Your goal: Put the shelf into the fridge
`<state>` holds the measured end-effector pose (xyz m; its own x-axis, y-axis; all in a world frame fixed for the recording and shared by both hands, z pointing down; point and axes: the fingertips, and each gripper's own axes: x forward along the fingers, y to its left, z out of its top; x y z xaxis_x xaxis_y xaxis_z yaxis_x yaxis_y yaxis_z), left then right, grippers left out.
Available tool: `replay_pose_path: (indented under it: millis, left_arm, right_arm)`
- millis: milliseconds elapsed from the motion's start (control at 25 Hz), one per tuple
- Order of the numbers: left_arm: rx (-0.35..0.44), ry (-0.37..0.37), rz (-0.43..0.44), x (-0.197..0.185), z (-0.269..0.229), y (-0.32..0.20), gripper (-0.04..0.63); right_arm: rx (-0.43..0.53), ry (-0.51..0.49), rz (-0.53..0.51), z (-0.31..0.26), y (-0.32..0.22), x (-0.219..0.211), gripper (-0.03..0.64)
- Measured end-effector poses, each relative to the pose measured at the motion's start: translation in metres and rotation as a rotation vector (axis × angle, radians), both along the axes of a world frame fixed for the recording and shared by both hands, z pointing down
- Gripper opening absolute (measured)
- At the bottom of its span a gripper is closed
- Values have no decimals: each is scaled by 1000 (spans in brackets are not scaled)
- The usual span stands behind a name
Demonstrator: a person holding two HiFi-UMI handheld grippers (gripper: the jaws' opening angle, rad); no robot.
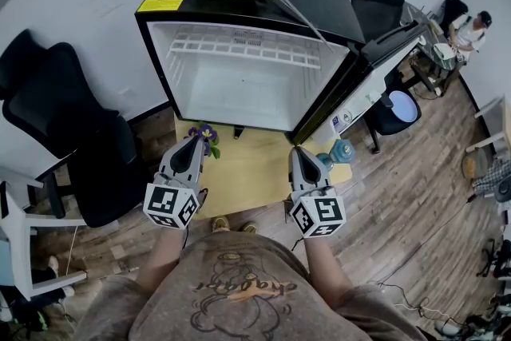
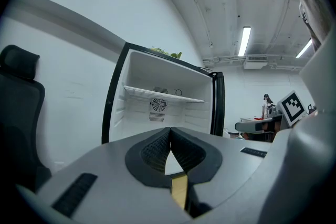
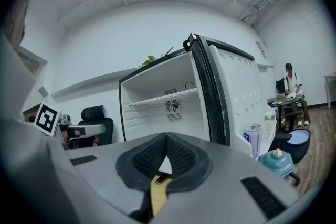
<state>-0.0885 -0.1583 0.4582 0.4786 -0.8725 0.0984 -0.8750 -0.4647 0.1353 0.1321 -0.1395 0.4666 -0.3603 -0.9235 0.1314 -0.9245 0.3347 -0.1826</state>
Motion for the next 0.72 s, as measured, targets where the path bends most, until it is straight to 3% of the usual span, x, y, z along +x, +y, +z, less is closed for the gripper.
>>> replay_pose_path:
  millis: [720]
  left_arm:
    - [-21,46,-28,-7,-1,-2,29]
  right_arm:
    - [-8,-18,2,-1,-3,-3,-2]
